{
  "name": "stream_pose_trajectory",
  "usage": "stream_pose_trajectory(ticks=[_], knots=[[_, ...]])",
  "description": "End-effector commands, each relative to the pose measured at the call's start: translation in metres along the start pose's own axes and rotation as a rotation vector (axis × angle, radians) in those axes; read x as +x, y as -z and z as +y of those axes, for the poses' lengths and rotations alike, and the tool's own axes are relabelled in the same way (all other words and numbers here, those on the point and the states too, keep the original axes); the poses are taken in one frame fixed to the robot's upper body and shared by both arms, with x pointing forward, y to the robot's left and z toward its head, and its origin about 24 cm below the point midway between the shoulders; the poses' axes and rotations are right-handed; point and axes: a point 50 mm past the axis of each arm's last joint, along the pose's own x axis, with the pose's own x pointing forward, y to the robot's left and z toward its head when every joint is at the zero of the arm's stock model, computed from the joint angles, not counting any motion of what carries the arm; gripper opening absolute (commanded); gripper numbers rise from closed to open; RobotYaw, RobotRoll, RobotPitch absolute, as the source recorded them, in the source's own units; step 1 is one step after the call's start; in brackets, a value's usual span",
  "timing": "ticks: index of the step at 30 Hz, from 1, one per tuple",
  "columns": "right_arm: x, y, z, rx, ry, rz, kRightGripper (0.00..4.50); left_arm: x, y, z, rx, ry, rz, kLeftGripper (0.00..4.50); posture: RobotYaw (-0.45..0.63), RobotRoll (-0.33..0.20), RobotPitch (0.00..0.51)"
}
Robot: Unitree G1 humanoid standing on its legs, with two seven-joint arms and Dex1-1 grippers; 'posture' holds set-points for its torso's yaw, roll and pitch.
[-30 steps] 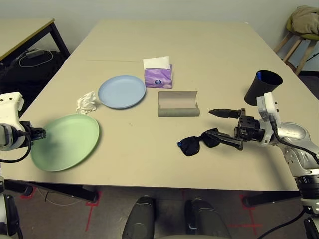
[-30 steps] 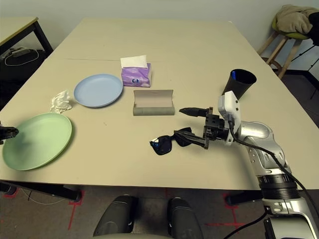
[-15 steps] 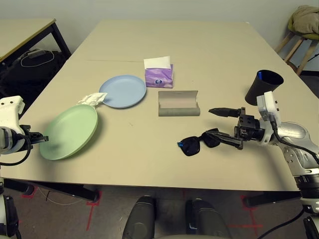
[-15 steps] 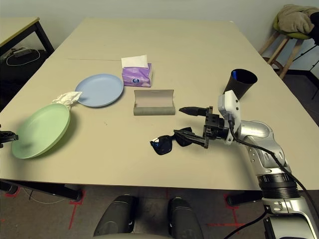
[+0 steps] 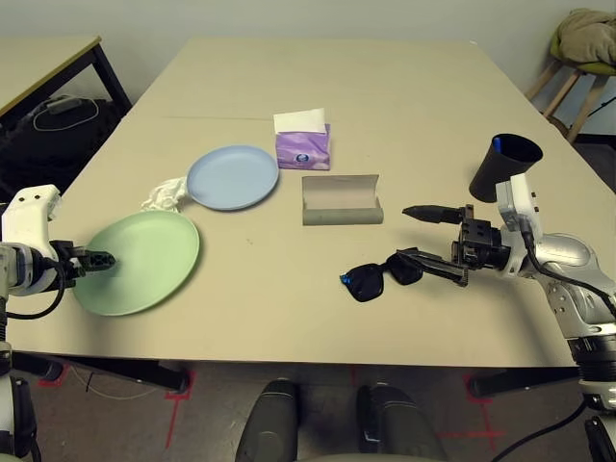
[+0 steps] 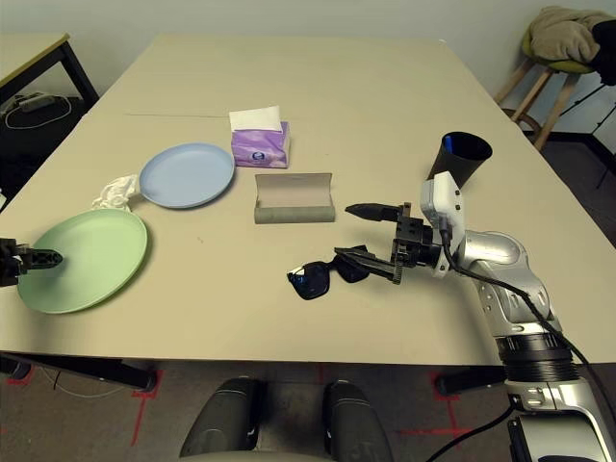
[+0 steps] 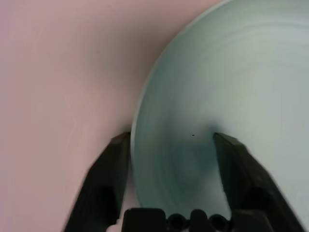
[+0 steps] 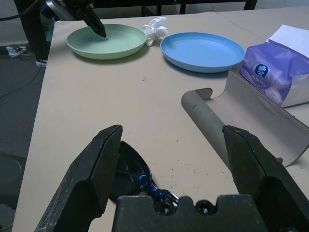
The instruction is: Organize and tidy the items on the table.
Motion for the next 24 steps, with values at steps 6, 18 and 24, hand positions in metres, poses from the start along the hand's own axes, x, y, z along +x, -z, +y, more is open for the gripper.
stream_pose_trajectory(ticks=[6,18,24], knots=[[0.000,0.000,0.001,-0.008,-0.009,0.005,4.50,-0.002,-0.002,0.000,0.008,0.001,0.007,0.02,0.19,0.000,0.078],[0.002,-0.001,0.001,-0.011,-0.009,0.007,4.50,-0.008,-0.004,-0.002,-0.028,0.042,0.000,0.02,0.18,0.000,0.076],[0.001,-0.002,0.000,-0.013,-0.006,0.006,4.50,-0.016,-0.002,0.002,-0.090,0.044,-0.005,0.02,0.18,0.000,0.076]])
